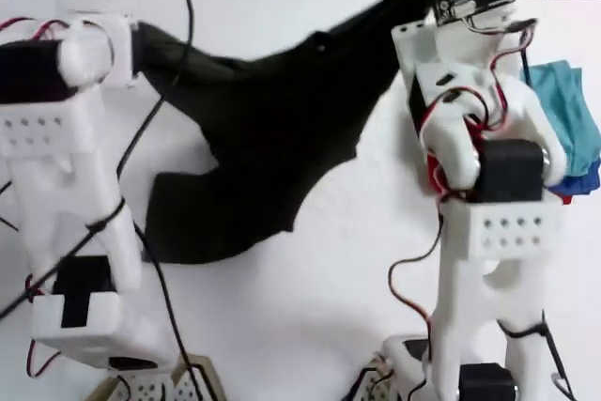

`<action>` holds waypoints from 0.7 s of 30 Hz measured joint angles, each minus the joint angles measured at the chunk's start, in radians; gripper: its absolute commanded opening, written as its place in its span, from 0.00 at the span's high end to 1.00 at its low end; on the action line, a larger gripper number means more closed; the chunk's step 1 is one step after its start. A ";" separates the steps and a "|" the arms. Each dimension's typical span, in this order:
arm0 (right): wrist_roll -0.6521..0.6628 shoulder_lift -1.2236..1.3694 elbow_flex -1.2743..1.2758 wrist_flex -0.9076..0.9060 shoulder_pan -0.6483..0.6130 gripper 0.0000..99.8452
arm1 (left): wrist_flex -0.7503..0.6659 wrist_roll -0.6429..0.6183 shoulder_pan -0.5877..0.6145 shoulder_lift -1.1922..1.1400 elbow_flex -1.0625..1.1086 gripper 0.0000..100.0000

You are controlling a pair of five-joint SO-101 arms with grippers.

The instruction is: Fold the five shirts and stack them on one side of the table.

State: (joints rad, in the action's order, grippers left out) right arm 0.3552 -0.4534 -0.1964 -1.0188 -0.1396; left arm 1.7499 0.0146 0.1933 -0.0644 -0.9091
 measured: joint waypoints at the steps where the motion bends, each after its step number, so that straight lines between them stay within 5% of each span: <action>1: 0.000 0.000 -0.046 -0.020 -0.008 0.98 | 0.011 -0.012 0.000 0.000 -0.044 0.97; 12: 0.000 -0.003 -0.420 -0.114 0.017 0.98 | 0.020 -0.028 0.003 0.002 -0.450 0.97; 21: 0.052 -0.009 -0.420 -0.230 -0.035 0.98 | 0.020 -0.206 0.041 0.003 -0.290 0.97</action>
State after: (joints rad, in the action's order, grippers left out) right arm 0.4074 -0.4626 -0.6168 -1.2490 -0.1749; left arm 1.7699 -0.1910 0.2348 -0.0614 -1.1991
